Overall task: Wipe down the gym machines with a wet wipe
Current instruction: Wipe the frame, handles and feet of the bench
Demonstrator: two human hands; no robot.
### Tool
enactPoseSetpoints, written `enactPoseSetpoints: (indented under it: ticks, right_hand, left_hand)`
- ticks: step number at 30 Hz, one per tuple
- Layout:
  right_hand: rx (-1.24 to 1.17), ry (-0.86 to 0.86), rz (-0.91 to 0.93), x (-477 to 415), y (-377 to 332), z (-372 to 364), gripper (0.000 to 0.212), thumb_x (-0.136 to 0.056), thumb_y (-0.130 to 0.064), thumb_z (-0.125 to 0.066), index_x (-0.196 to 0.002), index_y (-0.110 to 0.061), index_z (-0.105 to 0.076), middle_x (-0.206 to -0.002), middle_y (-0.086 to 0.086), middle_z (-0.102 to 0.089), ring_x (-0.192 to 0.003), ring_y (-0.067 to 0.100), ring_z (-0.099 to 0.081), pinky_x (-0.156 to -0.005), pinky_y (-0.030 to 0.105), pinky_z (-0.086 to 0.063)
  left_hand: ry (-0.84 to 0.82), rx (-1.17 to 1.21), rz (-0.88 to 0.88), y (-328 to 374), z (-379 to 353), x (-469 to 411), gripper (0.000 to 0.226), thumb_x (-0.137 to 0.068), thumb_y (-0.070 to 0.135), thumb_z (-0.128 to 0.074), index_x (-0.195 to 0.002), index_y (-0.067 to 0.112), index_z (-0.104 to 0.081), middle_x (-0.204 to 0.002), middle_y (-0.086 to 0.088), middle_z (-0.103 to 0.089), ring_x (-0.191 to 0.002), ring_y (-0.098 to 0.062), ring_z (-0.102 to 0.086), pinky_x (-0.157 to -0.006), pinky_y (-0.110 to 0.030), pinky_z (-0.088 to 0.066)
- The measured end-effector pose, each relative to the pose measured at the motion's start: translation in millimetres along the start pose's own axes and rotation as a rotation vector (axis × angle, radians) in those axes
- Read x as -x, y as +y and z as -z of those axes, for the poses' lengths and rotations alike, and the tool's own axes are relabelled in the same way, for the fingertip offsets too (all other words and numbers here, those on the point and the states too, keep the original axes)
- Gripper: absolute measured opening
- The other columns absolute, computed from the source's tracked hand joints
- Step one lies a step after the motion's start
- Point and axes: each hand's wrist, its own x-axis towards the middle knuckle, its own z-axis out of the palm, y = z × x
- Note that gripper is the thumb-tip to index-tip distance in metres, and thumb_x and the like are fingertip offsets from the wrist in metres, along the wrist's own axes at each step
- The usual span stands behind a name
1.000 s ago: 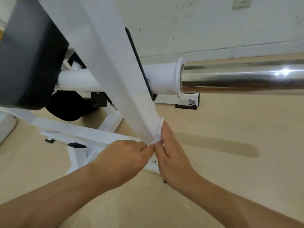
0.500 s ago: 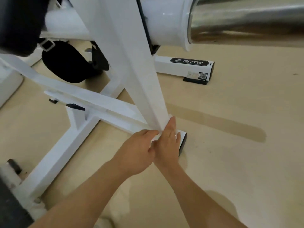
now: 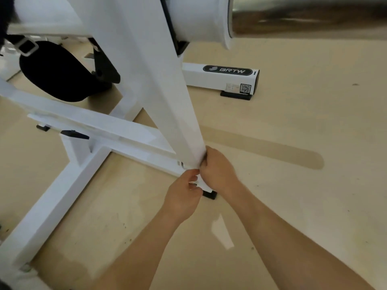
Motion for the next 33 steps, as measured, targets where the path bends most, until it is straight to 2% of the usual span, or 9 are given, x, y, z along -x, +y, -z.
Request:
enactPoseSetpoints:
  ticks: [4, 8, 12, 17, 21, 24, 27, 30, 33]
  right_hand:
    - [-0.259, 0.201, 0.002, 43.8, 0.0, -16.9, 0.048, -0.093, -0.006, -0.040, -0.139, -0.017, -0.048, -0.124, 0.006, -0.061, -0.113, 0.024, -0.057, -0.090, 0.043, -0.050]
    - [-1.009, 0.138, -0.232, 64.3, 0.3, 7.0, 0.033, -0.089, 0.001, -0.047, -0.105, -0.016, -0.071, -0.092, 0.011, -0.073, -0.085, 0.028, -0.070, -0.070, 0.036, -0.054]
    - [-1.264, 0.077, -0.370, 72.0, 8.5, 26.0, 0.016, -0.089, -0.002, -0.058, -0.100, -0.004, -0.070, -0.095, 0.018, -0.071, -0.085, 0.033, -0.065, -0.071, 0.037, -0.050]
    - [-1.324, 0.038, -0.452, 68.3, 25.3, 44.5, 0.021, -0.087, 0.002, -0.063, -0.107, 0.002, -0.066, -0.104, 0.021, -0.071, -0.091, 0.035, -0.068, -0.083, 0.051, -0.054]
    - [-0.764, 0.233, -0.305, 65.4, 34.2, 44.3, 0.004, -0.082, -0.007, -0.069, -0.085, -0.009, -0.069, -0.082, 0.012, -0.073, -0.077, 0.029, -0.069, -0.069, 0.040, -0.055]
    - [-0.399, 0.299, -0.236, 68.4, 39.0, 42.3, 0.023, -0.081, -0.025, -0.069, -0.073, -0.006, -0.060, -0.067, 0.011, -0.063, -0.062, 0.029, -0.057, -0.059, 0.038, -0.048]
    - [-0.559, 0.270, -0.232, 73.8, 38.7, 38.2, 0.037, -0.082, -0.028, -0.068, -0.062, -0.008, -0.043, -0.057, 0.005, -0.045, -0.055, 0.021, -0.039, -0.053, 0.033, -0.034]
    - [-0.703, 0.193, -0.294, 77.3, 35.8, 38.7, 0.033, -0.082, -0.030, -0.065, -0.067, -0.004, -0.051, -0.063, 0.003, -0.047, -0.058, 0.017, -0.042, -0.055, 0.032, -0.036]
    - [-0.971, 0.163, -0.499, 71.3, 47.0, 56.7, 0.012, -0.090, -0.014, -0.061, -0.079, -0.009, -0.062, -0.066, 0.003, -0.055, -0.050, 0.013, -0.046, -0.044, 0.022, -0.037]
  left_hand:
    - [-0.024, 0.325, 0.025, 3.8, -3.4, -0.2, 0.041, -0.082, -0.002, -0.046, -0.101, 0.025, -0.070, -0.101, -0.002, -0.073, -0.098, -0.018, -0.067, -0.093, -0.047, -0.052]
    - [-0.105, 0.591, 0.050, 8.8, -8.5, 6.1, 0.022, -0.093, 0.012, -0.058, -0.109, 0.021, -0.070, -0.097, -0.004, -0.074, -0.088, -0.014, -0.069, -0.087, -0.033, -0.056]
    - [0.027, 0.466, 0.041, 7.7, -17.3, 11.7, 0.024, -0.082, 0.006, -0.069, -0.097, 0.025, -0.072, -0.082, -0.003, -0.071, -0.078, -0.012, -0.067, -0.084, -0.032, -0.055]
    - [-0.028, 0.464, 0.007, 6.9, -10.9, 19.3, 0.016, -0.088, 0.010, -0.066, -0.082, 0.022, -0.076, -0.074, 0.003, -0.074, -0.063, -0.004, -0.061, -0.065, -0.017, -0.051]
    - [-0.022, 0.387, 0.020, -2.3, -12.7, 22.4, 0.035, -0.091, 0.030, -0.064, -0.061, 0.013, -0.063, -0.052, 0.005, -0.049, -0.052, -0.009, -0.042, -0.055, -0.014, -0.038]
    - [-0.014, 0.485, 0.067, -6.8, -18.0, 25.6, 0.040, -0.090, 0.040, -0.062, -0.079, 0.002, -0.060, -0.070, -0.006, -0.062, -0.068, -0.016, -0.060, -0.077, -0.034, -0.053]
    - [-0.113, 0.635, 0.149, -3.4, -25.7, 32.9, 0.050, -0.074, 0.039, -0.080, -0.104, 0.011, -0.052, -0.104, -0.012, -0.068, -0.090, -0.023, -0.070, -0.079, -0.035, -0.057]
    - [-0.017, 0.557, 0.122, -2.6, -31.6, 34.1, 0.039, -0.076, 0.013, -0.079, -0.104, 0.021, -0.052, -0.095, -0.012, -0.069, -0.070, -0.018, -0.066, -0.061, -0.031, -0.049]
    - [0.079, 0.514, 0.103, -10.6, -25.4, 29.0, 0.025, -0.078, 0.001, -0.070, -0.093, 0.019, -0.062, -0.084, -0.007, -0.065, -0.067, -0.014, -0.059, -0.060, -0.027, -0.047]
